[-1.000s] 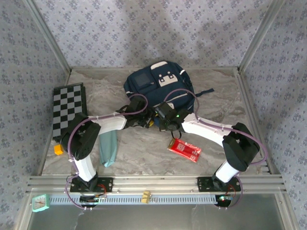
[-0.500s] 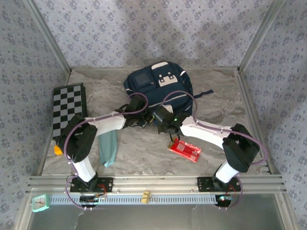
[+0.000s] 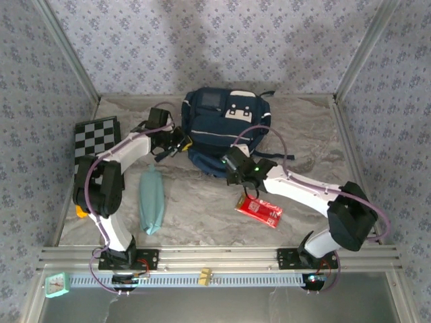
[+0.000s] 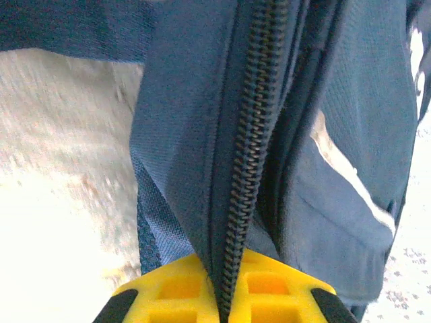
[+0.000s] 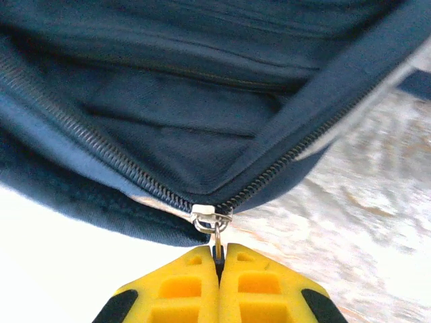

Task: Pack the student bag
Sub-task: Zip the student bag at the top-center of the table.

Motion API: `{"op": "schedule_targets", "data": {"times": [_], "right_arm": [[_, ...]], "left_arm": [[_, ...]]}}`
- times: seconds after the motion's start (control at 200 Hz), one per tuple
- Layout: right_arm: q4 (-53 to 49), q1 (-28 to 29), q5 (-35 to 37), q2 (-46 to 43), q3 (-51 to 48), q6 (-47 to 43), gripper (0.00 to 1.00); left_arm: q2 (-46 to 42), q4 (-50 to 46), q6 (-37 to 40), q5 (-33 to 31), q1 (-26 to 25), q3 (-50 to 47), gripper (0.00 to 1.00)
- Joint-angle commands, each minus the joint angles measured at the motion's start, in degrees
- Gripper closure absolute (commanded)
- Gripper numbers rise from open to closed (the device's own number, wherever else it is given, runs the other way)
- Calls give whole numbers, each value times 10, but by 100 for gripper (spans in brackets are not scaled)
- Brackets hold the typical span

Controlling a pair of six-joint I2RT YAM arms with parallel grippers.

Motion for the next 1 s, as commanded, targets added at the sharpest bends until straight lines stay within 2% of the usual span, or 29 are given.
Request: {"op": "schedule_targets", "data": {"times": [0.0, 0.06, 0.155, 0.22, 0.35, 0.49, 0.65, 0.775, 0.89, 0.995], "right_arm": [[-35, 21, -20, 36, 43, -13, 100], [-31, 18, -25, 55, 57, -4, 100], [-18, 13, -23, 71, 58, 5, 100], [-12, 16, -21, 73, 56, 8, 100], [-7, 12, -22, 77, 51, 27, 100], [-11, 13, -14, 80, 48, 32, 100], [8, 12, -21, 79, 42, 36, 100], [15, 13, -19, 82, 42, 41, 100], [29, 14, -23, 85, 37, 43, 100], [35, 16, -26, 94, 37, 42, 100]], "left_arm": [[23, 35, 77, -27, 41, 63, 82], [17, 20, 84, -24, 48, 61, 65], [-32, 23, 65, -16, 44, 9, 48], [-81, 44, 22, -7, 23, -51, 40], [-157, 83, -99, -47, -46, -136, 31], [-180, 137, -233, -83, -128, -182, 31], [-129, 166, -308, -75, -179, -163, 34], [-96, 157, -345, -103, -206, -151, 37], [-65, 166, -379, -118, -209, -150, 45], [-30, 135, -377, -130, -214, -119, 49]]}}
